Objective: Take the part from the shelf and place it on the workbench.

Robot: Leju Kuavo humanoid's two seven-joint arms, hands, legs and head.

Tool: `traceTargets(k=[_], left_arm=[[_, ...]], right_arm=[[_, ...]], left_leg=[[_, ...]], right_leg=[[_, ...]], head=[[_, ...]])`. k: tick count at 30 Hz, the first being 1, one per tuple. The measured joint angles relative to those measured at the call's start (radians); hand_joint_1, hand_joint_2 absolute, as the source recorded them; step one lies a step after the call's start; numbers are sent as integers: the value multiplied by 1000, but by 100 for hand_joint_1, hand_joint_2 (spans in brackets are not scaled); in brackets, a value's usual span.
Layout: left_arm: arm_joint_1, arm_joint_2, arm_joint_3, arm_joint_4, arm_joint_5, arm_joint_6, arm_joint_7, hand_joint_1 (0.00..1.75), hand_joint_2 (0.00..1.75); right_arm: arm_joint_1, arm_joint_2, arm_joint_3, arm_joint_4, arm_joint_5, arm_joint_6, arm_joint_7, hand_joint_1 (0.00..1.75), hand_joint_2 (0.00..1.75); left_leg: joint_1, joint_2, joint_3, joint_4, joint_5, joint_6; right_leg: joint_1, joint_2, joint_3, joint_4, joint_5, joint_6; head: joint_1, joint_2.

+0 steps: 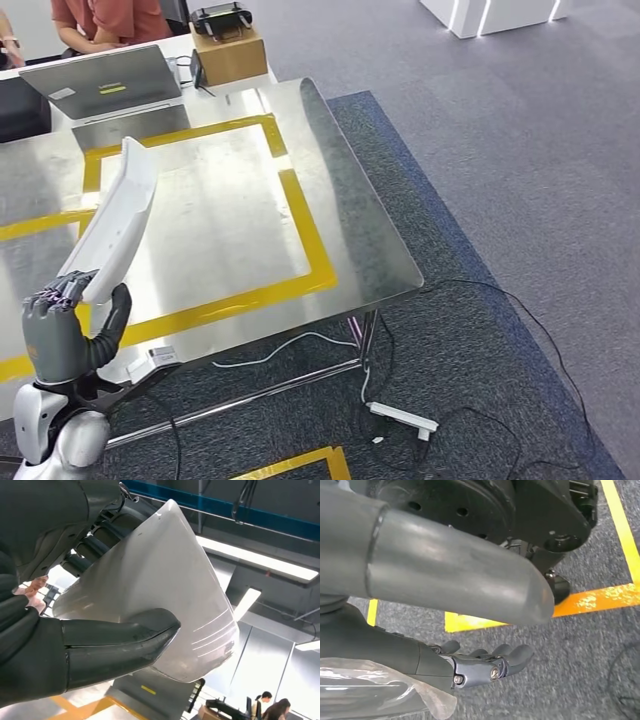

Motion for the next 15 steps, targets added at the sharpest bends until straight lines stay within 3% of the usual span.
traceTargets(k=[2, 3, 5, 6, 9, 10, 15], left_arm=[[0, 0, 0, 0, 0, 0, 0, 175, 175], [-1, 0, 0, 0, -1, 0, 2, 175, 175], [-1, 2, 0, 0, -5, 0, 13, 175, 175], [-1, 2, 0, 0, -7, 0, 20, 175, 175], [-4, 6, 2, 5, -22, 0, 44, 175, 175], [-6, 8, 3, 10, -32, 0, 56, 175, 175], [-36, 22, 19, 73, -109, -2, 129, 175, 175]], right_arm=[[-2, 0, 0, 0, 0, 0, 0, 0, 0], [-2, 0, 0, 0, -1, 1, 0, 0, 0], [-2, 0, 0, 0, -3, 4, 3, 0, 0], [-2, 0, 0, 0, -4, 6, 4, 0, 0], [-4, -1, 0, 0, -7, 11, 5, 0, 0], [-5, -1, 0, 0, -7, 13, 5, 0, 0], [-4, -1, 2, -2, -7, 19, 7, 0, 0]], left_leg=[[-6, 9, 56, -125, 55, 12], [-10, 12, 70, -159, 60, 15], [-13, 11, 74, -179, 54, 16], [-12, 9, 75, -184, 56, 11], [-9, 5, 80, -198, 63, -1], [-10, 5, 80, -198, 62, 2], [-15, 5, 80, -196, 60, 14]], right_leg=[[3, -4, 7, 0, -6, 7], [4, -6, 7, -1, -8, 11], [5, -12, 6, -6, -8, 22], [6, -14, 8, -11, -6, 19], [8, -16, 16, -24, -1, -10], [8, -16, 17, -26, 0, -13], [5, -15, 22, -36, 6, -1]], head=[[0, 0], [0, 0], [-2, 0], [-1, 0], [3, 0], [4, 0], [3, 0]])
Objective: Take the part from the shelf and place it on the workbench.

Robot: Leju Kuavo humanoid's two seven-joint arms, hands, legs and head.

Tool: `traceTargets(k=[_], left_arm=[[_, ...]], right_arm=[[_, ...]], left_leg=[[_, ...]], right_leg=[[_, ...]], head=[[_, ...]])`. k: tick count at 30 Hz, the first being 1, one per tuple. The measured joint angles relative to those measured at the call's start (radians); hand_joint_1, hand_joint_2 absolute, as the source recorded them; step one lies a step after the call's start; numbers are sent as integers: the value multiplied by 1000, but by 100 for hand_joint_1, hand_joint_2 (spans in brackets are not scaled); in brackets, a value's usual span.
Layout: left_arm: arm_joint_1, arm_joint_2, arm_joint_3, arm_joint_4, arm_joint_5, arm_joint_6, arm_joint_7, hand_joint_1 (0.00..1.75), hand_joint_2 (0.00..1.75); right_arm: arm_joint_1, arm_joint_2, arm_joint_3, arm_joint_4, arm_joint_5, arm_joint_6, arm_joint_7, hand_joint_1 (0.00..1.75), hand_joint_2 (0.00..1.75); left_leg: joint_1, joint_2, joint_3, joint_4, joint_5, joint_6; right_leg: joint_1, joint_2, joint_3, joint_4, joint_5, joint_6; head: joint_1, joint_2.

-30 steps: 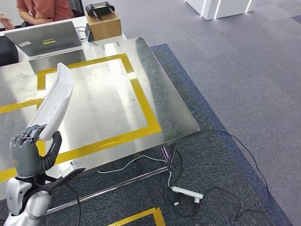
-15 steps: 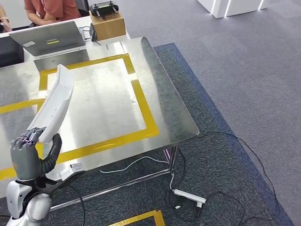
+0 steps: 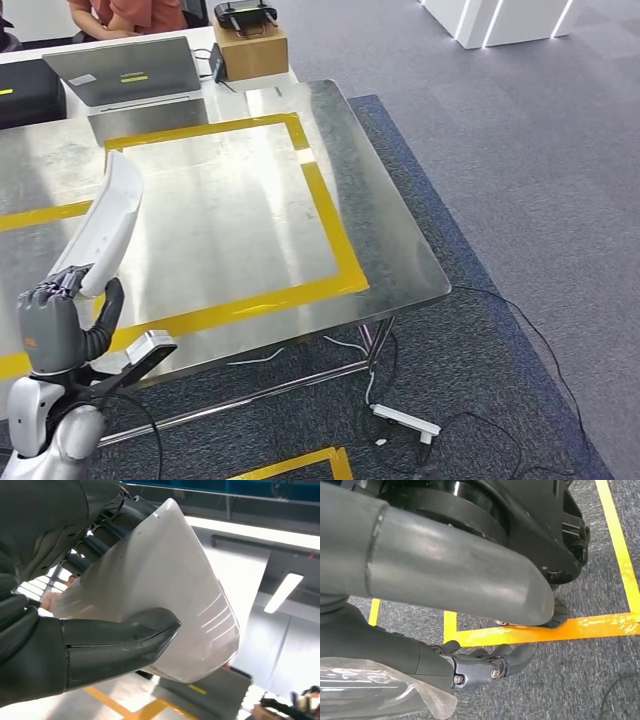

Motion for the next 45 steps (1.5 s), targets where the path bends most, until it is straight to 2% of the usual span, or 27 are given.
traceTargets(k=[5, 8, 11, 14, 17, 22, 32, 38, 45], left_arm=[[-56, 23, 28, 118, -86, -6, 75, 175, 175], [-82, 37, 43, 181, -103, -7, 91, 175, 175], [-96, 45, 50, 216, -125, -11, 110, 175, 175], [-118, 59, 56, 265, -183, -30, 169, 175, 175], [-154, 84, 69, 351, -230, -37, 222, 175, 175], [-191, 126, 104, 483, -263, -35, 260, 175, 175], [-252, 179, 135, 626, -315, -35, 298, 175, 175], [-282, 193, 139, 671, -331, -33, 309, 175, 175], [-306, 196, 139, 699, -354, -10, 276, 175, 175]], right_arm=[[-1, 0, 7, -3, 0, 0, 4, 0, 0], [-3, 0, 12, -5, 1, 0, 7, 0, 0], [-3, 0, 15, -6, 2, 0, 8, 0, 0], [-4, 0, 18, -7, 4, 0, 10, 0, 0], [-5, -1, 23, -10, 7, 0, 15, 0, 0], [-6, -2, 30, -14, 9, -1, 26, 0, 0], [-10, -2, 40, -26, 12, -3, 34, 0, 0], [-11, -2, 45, -28, 14, -3, 31, 0, 0], [-13, -2, 47, -31, 14, -2, 22, 0, 0]], left_leg=[[-1, 0, 0, 1, 1, 3], [-1, 1, 0, 1, 2, 4], [0, 2, 0, 0, 3, 5], [2, 2, 0, 0, 3, 5], [4, 2, 0, 0, 3, 4], [5, 3, 0, 0, 3, 4], [5, 3, 0, 0, 3, 4], [5, 3, 1, 0, 3, 4], [5, 3, 1, 0, 3, 4]], right_leg=[[-3, 0, 3, -7, 4, 26], [-3, 1, 2, -7, 4, 30], [-1, 1, 2, -7, 4, 31], [1, 1, 2, -7, 4, 31], [2, 2, 2, -6, 4, 31], [3, 2, 2, -5, 3, 30], [3, 2, 2, -5, 3, 29], [3, 2, 2, -5, 3, 30], [3, 2, 2, -5, 3, 29]], head=[[0, 0], [-1, 0], [-1, 0], [-1, 0], [-1, 0], [-1, 0], [-1, 0], [-1, 0], [-1, 0]])
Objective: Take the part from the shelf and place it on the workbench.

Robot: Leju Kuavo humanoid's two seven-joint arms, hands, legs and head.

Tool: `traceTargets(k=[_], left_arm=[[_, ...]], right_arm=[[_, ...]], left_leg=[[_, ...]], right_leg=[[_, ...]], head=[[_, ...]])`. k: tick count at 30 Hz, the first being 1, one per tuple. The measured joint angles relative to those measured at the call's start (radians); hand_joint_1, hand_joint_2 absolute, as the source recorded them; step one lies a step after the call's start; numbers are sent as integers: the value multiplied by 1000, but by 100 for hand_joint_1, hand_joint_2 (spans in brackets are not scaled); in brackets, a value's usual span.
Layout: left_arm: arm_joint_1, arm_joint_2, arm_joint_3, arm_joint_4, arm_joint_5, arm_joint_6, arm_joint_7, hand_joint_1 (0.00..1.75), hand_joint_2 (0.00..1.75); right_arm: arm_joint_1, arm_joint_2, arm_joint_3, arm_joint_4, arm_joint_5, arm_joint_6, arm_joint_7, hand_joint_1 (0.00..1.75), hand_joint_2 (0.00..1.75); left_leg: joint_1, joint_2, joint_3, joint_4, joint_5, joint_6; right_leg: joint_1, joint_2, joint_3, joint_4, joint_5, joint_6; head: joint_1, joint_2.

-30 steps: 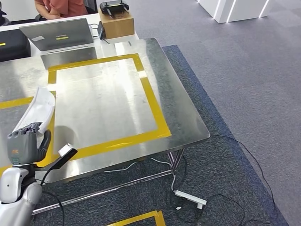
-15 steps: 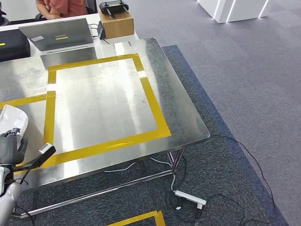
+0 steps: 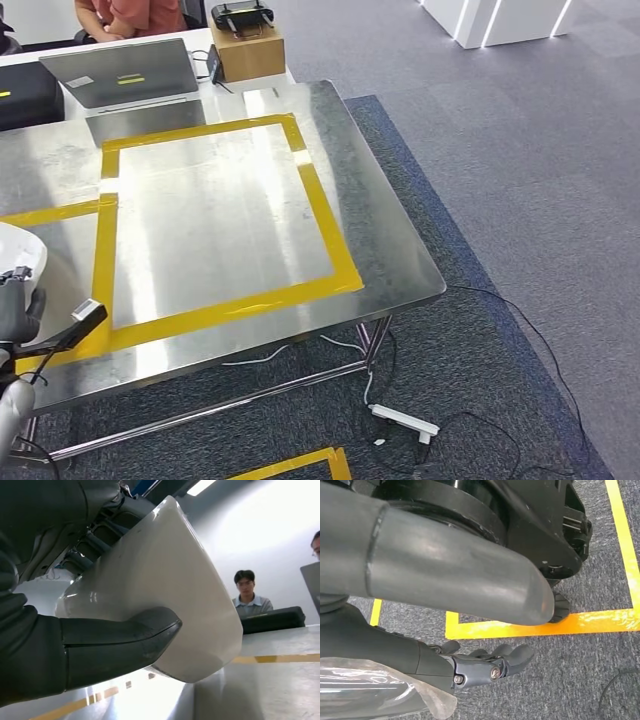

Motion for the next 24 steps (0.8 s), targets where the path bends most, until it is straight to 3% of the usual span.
traceTargets(k=[8, 12, 20, 24], left_arm=[[-27, -8, -7, 3, -17, 0, -14, 175, 175], [-33, -10, -11, 2, -11, 2, -34, 0, 175], [-38, -24, -19, -12, 62, 6, -101, 0, 175], [-42, -28, -23, -12, 70, 6, -103, 0, 0]], right_arm=[[-1, 0, 1, -3, 0, 1, -5, 0, 0], [-1, 0, 1, -4, 0, 2, -8, 0, 0], [-1, -2, 1, -4, 0, 2, -17, 0, 0], [-1, -4, 1, -4, -1, 2, -17, 0, 0]], left_leg=[[0, 0, 0, 0, 0, 0], [0, 0, 0, 0, 0, 0], [0, 0, 0, 0, 0, 0], [0, 0, 0, 0, 0, 0]], right_leg=[[0, 0, 0, 0, 0, 0], [0, 0, 0, 0, 0, 0], [0, 0, 0, 0, 0, 0], [0, 0, 0, 0, 0, 0]], head=[[0, 0], [0, 0], [0, 0], [0, 0]])
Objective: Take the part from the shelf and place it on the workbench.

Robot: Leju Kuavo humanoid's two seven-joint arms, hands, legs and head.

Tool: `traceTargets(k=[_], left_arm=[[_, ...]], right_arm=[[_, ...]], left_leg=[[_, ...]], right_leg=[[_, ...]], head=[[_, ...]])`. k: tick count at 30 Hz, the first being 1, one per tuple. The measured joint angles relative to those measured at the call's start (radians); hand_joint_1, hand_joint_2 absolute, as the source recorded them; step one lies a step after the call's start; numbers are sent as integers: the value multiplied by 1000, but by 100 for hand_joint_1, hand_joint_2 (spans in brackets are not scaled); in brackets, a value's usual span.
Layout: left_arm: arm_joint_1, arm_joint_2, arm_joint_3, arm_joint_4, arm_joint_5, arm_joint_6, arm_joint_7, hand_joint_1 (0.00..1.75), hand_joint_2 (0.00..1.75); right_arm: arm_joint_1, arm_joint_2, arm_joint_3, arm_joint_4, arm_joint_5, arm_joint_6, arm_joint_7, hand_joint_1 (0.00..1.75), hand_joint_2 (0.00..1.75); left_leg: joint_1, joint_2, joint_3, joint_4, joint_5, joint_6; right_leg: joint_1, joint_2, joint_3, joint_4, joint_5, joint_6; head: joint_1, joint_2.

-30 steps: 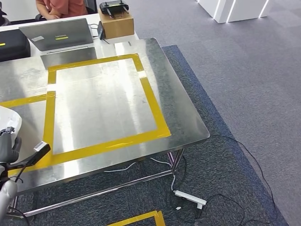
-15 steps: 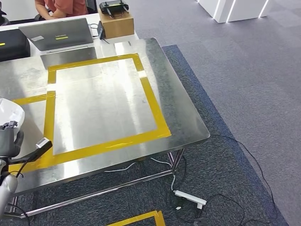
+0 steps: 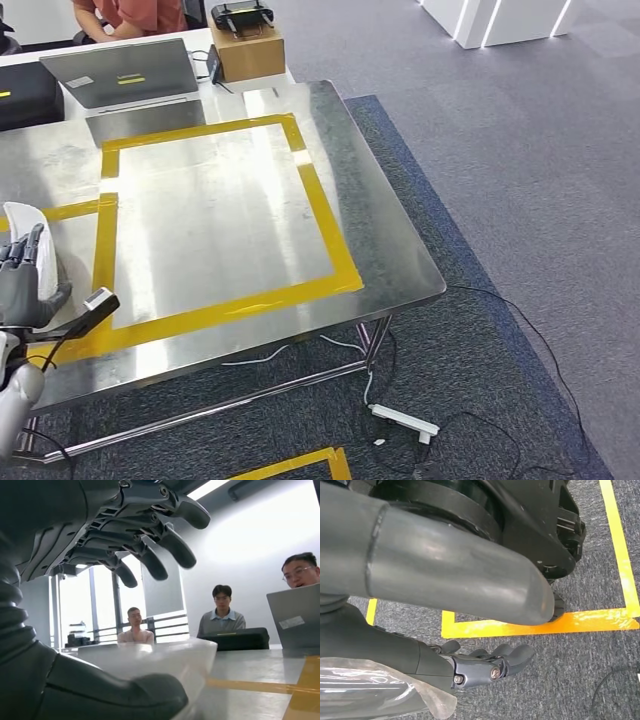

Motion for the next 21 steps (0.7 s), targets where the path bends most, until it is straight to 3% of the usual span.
traceTargets(k=[21], left_arm=[[-21, -6, -7, 0, 107, -27, -26, 0, 0]], right_arm=[[0, -9, 0, 0, -4, 4, -4, 0, 0]], left_leg=[[0, 0, 0, 0, 0, 0]], right_leg=[[0, 0, 0, 0, 0, 0]], head=[[0, 0]])
